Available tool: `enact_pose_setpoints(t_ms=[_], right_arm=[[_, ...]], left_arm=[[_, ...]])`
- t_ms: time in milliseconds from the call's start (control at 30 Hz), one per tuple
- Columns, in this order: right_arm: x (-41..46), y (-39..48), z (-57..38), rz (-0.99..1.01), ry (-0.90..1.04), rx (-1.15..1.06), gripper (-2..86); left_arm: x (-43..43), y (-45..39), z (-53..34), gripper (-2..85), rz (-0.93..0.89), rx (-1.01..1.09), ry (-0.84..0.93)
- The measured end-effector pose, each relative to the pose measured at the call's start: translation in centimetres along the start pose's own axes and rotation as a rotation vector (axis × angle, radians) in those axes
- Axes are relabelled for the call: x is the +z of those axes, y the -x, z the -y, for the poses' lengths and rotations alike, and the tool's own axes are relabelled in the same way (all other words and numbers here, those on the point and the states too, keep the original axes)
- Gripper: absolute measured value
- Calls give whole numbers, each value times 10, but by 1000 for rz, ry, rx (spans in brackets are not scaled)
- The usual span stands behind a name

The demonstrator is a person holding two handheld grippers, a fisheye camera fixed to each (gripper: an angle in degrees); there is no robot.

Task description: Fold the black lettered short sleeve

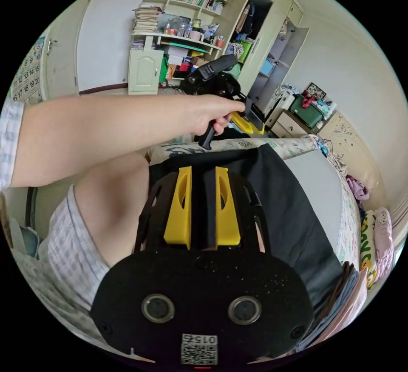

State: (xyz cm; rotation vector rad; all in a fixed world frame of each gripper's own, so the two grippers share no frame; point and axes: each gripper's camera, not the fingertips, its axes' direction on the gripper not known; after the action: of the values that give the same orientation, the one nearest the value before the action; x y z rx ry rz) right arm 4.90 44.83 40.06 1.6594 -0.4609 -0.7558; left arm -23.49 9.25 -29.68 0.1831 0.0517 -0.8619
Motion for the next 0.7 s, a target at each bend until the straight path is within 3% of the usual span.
enact_pose_setpoints(t_ms=[167,300,467,700], right_arm=[[22,-13,15,-7,73,51,60],[2,-45,29,67,26,116,6],[-27,-93,46,195,-64,217,1],[-12,-130,90,227,7,206,3]], left_arm=[[79,13,44,98,18,17,172],[103,23,56,27,-7,21,180],[108,23,56,2,-36,104,141],[151,16,33,13,171,265,215]])
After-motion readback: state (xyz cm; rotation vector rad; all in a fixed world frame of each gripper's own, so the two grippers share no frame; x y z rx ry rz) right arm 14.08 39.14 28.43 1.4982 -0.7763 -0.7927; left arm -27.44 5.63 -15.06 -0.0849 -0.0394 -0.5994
